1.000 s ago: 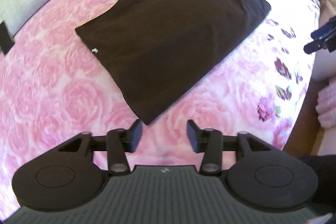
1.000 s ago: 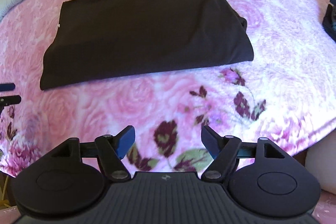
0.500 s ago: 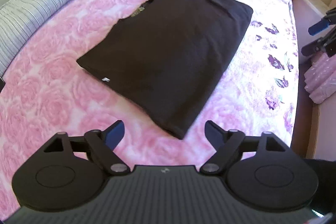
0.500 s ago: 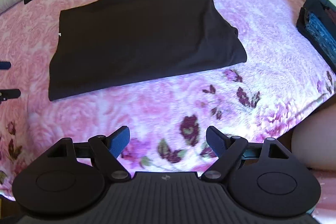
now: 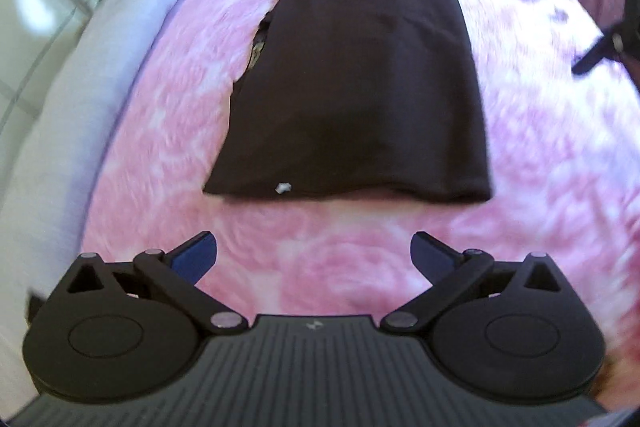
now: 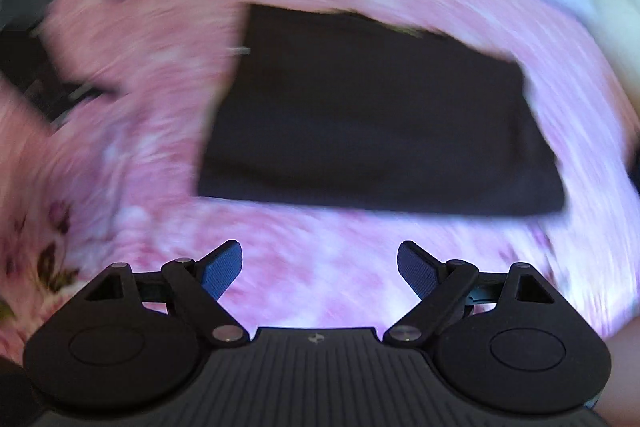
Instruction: Fold clothes
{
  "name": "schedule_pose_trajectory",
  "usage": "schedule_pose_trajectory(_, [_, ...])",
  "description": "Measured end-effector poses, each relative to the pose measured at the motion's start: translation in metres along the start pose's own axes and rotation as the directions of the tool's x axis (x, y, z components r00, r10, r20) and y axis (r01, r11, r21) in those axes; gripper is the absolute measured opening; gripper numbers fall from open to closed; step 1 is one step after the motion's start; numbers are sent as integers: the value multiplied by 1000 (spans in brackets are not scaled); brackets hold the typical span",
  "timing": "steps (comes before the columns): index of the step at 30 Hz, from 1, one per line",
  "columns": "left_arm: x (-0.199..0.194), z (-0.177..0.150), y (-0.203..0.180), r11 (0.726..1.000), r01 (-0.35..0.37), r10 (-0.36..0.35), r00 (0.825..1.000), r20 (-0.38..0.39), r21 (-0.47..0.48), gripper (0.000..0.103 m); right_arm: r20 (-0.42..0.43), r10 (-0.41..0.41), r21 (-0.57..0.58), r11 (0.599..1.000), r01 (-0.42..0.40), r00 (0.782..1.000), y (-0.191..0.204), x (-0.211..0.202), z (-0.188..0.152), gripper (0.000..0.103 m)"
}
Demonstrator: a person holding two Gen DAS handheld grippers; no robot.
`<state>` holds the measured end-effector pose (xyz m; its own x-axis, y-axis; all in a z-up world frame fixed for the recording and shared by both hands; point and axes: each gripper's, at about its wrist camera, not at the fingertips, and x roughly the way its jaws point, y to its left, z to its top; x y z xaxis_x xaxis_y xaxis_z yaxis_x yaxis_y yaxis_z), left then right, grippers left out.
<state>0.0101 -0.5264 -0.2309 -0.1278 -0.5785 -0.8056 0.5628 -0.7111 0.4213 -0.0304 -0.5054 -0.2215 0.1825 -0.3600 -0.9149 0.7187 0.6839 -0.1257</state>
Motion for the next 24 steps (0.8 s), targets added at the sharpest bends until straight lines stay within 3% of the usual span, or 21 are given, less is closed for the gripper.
schedule_pose_trajectory(4, [32, -12, 1, 989, -34, 27, 998, 52, 145, 102, 76, 10, -121, 993, 0, 997, 52, 41, 12, 79])
schedule_pose_trajectory(8, [64, -23, 4, 973, -28, 14, 998, 65, 229, 102, 72, 1, -181, 983, 12, 997, 85, 87, 20, 74])
schedule_pose_trajectory(12, [86, -31, 6, 959, -15, -6, 997, 74, 285, 102, 89, -73, -263, 960, 94, 993, 101, 117, 24, 67])
schedule_pose_trajectory(14, [96, -33, 4, 939, -17, -13, 996, 85, 344, 102, 106, -114, -299, 944, 141, 988, 102, 125, 25, 65])
schedule_pose_trajectory(16, [105, -34, 1, 906, -38, -8, 994, 108, 421, 102, 117, -159, -326, 926, 190, 980, 98, 127, 26, 60])
schedule_pose_trajectory(19, [124, -33, 1, 843, -77, 0, 989, 145, 532, 102, 112, -203, -342, 911, 230, 973, 92, 129, 27, 33])
schedule_pose_trajectory(20, [130, -33, 1, 820, -91, 4, 988, 153, 565, 102, 106, -207, -338, 912, 231, 973, 89, 129, 26, 29])
schedule_pose_trajectory(24, [155, -31, 9, 705, -144, -9, 977, 212, 694, 103, 113, -200, -308, 924, 226, 973, 75, 124, 23, 28])
